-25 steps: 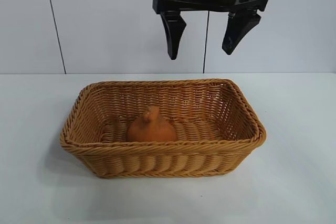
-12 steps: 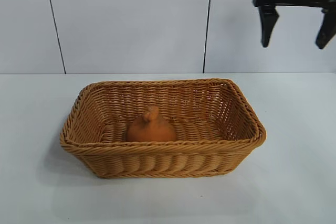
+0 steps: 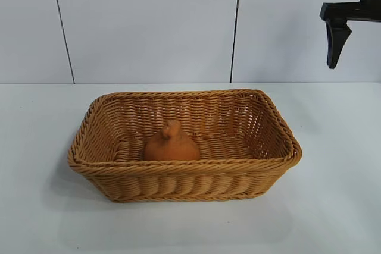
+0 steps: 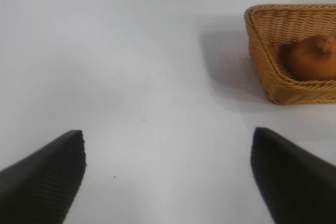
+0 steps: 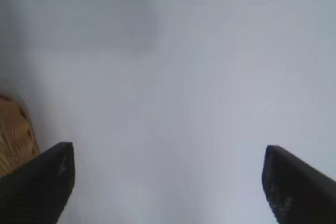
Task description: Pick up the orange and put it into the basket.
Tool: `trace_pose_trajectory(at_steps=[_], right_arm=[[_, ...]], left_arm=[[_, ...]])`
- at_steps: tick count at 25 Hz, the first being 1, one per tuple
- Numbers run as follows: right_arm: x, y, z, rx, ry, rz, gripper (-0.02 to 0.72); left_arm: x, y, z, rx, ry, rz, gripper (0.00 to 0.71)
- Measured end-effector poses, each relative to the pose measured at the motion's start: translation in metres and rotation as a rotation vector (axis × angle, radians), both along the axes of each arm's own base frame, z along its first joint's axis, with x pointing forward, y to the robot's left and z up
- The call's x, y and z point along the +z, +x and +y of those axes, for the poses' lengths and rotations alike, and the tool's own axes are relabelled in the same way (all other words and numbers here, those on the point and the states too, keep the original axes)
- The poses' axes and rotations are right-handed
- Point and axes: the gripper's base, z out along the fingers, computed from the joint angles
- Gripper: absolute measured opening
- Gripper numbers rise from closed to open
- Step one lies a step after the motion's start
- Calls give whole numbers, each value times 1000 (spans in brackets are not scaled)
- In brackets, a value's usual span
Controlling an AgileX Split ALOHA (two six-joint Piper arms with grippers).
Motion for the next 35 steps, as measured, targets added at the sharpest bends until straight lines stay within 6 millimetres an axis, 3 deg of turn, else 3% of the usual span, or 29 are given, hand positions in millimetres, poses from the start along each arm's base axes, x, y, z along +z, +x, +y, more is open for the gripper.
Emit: trace_pose_trajectory(at_steps=[3,9,16,19,27,35], right_arm=[[-4,-30,0,25,15,56,662],[-6,-111,-4,49,13,150,662],[5,-208,-10,53,12,81,662],[8,-239,-12,60,14,-47,662],[8,-303,-15,67,20,-413,662],[25,-347,-18,67,24,-717,662]], left_arm=[[0,0,0,0,0,0,613],[0,0,0,0,0,0,613],[0,0,0,0,0,0,613],[0,0,0,0,0,0,613],[0,0,0,0,0,0,613],[0,0,0,0,0,0,613]])
